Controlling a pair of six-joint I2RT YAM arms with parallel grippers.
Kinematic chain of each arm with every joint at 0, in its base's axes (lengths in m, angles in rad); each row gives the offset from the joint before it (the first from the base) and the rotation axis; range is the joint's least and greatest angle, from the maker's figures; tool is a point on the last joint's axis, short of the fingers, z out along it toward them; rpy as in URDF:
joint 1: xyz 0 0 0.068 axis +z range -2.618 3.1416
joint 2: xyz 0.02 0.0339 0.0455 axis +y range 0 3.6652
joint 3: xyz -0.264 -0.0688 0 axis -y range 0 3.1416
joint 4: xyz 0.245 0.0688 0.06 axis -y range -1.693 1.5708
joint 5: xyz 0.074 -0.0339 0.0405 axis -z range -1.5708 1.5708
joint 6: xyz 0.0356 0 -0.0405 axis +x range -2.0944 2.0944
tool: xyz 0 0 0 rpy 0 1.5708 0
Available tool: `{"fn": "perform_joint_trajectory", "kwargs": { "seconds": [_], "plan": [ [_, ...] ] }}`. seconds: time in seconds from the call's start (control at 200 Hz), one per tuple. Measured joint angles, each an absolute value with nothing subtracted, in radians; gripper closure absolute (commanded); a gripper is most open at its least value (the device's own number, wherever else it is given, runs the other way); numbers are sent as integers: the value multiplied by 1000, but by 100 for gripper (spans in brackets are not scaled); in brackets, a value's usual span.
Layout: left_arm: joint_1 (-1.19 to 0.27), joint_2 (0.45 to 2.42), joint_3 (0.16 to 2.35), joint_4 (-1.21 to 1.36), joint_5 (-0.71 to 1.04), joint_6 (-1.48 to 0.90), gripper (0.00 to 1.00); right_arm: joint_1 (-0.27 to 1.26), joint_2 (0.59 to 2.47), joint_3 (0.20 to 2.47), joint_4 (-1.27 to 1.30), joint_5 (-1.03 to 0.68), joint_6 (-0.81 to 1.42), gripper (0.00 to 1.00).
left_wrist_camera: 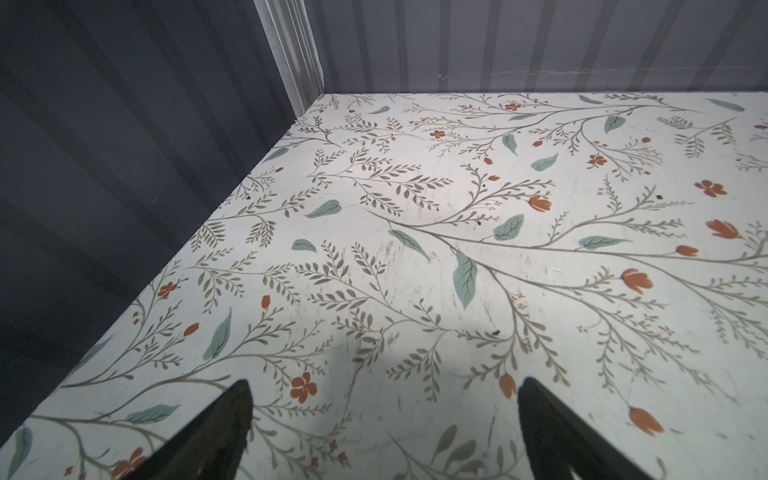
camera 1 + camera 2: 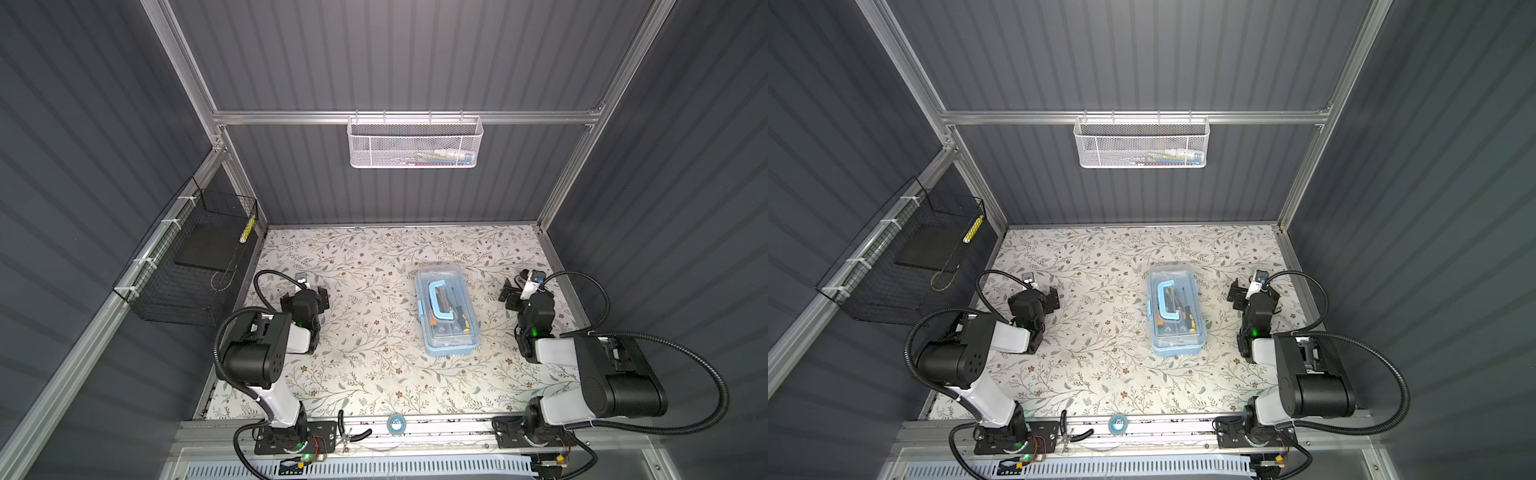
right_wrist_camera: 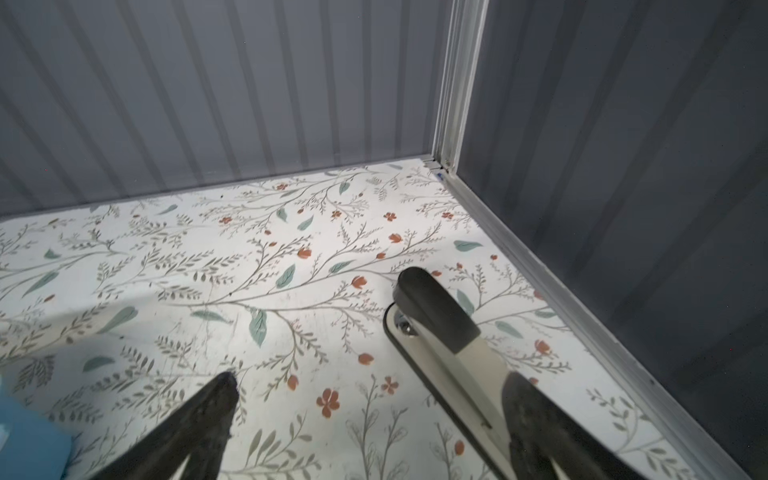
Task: Pack the tool kit
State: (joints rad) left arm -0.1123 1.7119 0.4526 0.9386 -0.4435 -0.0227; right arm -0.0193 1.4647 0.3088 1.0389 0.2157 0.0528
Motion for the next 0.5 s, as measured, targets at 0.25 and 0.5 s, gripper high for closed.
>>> {"fn": "perform_joint_trajectory", "kwargs": {
  "seconds": [0.25,0.5],
  "plan": [
    [-112,1712,453,939,-443,-23,0,-8,1465,304,1024,216,63,1],
    [-112,1712,453,939,-443,-23,0,-12,1465,305,1012,199,64,1]
  ]
}}
